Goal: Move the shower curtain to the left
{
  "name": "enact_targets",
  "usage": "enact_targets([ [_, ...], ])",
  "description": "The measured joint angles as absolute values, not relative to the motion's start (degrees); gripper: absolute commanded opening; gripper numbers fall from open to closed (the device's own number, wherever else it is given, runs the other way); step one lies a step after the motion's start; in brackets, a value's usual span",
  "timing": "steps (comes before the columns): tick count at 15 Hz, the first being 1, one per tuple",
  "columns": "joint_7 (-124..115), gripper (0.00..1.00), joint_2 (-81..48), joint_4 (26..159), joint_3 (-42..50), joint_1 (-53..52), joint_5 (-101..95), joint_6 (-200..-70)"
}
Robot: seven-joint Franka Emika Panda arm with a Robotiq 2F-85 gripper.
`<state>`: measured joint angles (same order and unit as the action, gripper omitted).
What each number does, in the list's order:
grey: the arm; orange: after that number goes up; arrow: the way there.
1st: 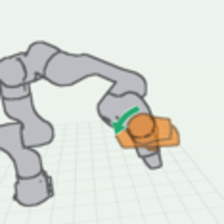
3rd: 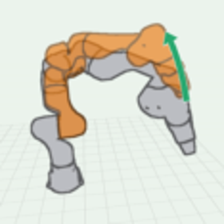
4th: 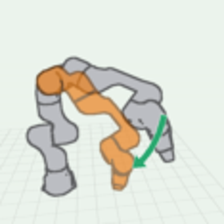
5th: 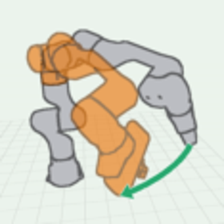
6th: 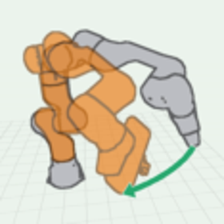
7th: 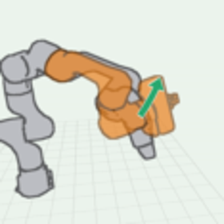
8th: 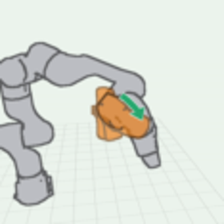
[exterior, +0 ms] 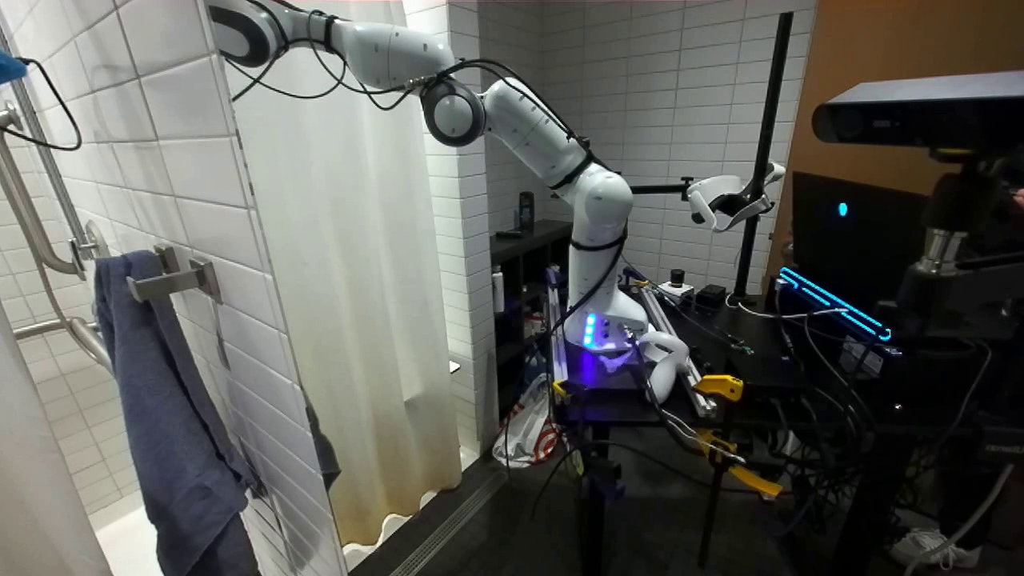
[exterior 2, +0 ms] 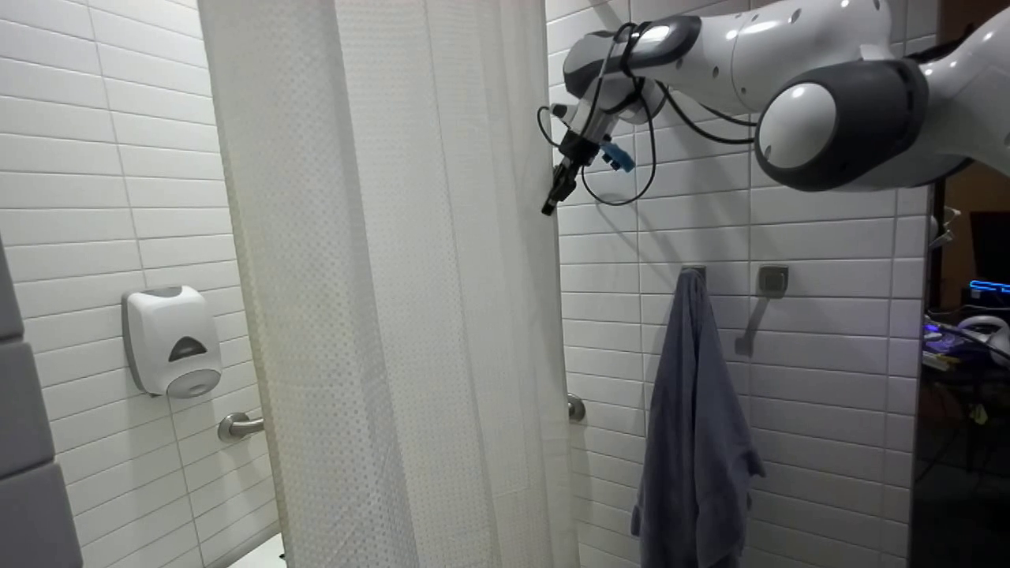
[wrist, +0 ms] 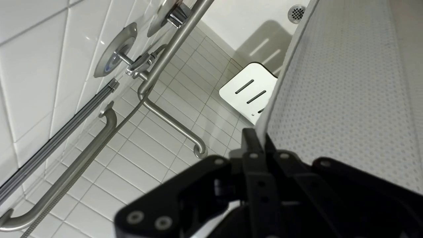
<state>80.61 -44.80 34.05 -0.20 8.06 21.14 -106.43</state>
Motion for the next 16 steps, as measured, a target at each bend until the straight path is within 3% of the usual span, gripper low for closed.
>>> enact_targets([
  [16,88.8,0.0,-43.79,30.27,-4.24,9.57,24.27,-83.74],
])
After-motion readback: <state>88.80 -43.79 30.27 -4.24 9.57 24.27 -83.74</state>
